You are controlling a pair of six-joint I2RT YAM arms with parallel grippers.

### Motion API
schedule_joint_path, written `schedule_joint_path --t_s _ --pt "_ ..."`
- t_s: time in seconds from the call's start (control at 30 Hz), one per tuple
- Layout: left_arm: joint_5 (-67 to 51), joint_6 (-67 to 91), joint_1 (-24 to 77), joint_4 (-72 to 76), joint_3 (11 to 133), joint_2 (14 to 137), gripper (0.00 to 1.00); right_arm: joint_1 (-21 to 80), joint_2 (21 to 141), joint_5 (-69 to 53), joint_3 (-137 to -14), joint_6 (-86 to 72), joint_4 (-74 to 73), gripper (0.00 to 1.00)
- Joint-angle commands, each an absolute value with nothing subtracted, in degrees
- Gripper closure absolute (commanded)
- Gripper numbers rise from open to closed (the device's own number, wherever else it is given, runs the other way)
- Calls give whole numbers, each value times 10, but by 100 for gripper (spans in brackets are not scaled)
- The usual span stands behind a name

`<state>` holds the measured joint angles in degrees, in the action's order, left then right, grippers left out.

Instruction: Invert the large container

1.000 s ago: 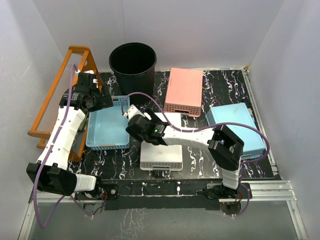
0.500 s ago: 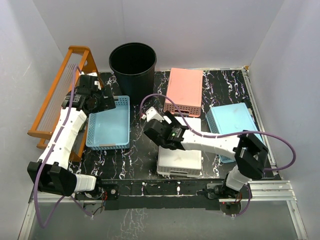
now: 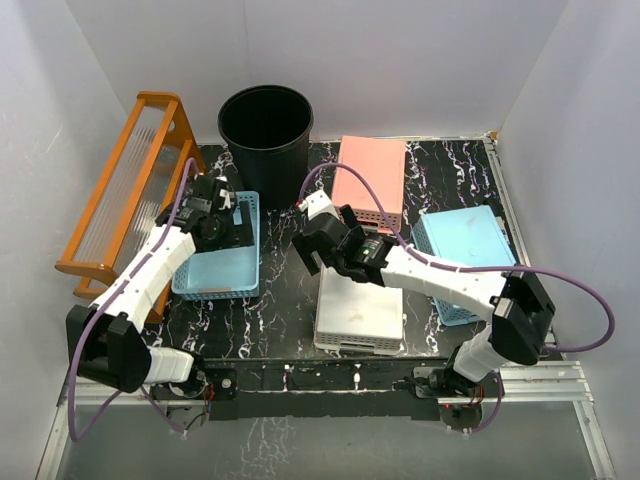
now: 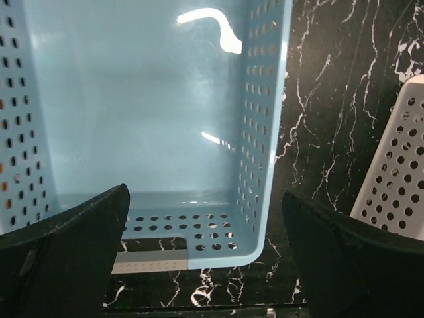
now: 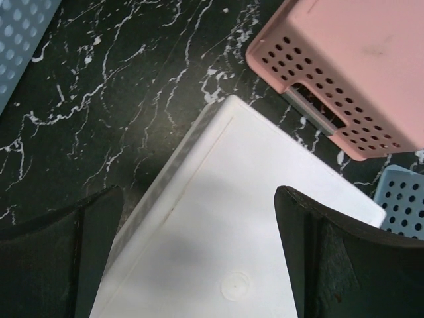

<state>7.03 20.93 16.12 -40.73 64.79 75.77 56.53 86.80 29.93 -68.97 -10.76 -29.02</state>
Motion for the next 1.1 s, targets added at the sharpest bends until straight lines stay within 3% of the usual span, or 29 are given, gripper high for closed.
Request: schedule_joint_path --t_s 0.0,0.33,0.63,0.87,0.93,1.07 --pt "56 235 179 -363 632 766 1 576 899 254 -704 -132 -276 2" --pt "60 209 195 -347 618 804 1 581 891 429 -621 -138 -350 2" --pt "57 221 229 -340 613 848 2 577 846 380 -679 -147 -348 2" --pt "55 225 234 -327 603 859 29 577 822 355 -699 -140 -300 2" --pt "50 224 234 -319 598 855 43 577 818 367 -700 -139 -303 2" --pt "44 230 234 -328 609 863 86 574 806 379 -700 -140 -306 2"
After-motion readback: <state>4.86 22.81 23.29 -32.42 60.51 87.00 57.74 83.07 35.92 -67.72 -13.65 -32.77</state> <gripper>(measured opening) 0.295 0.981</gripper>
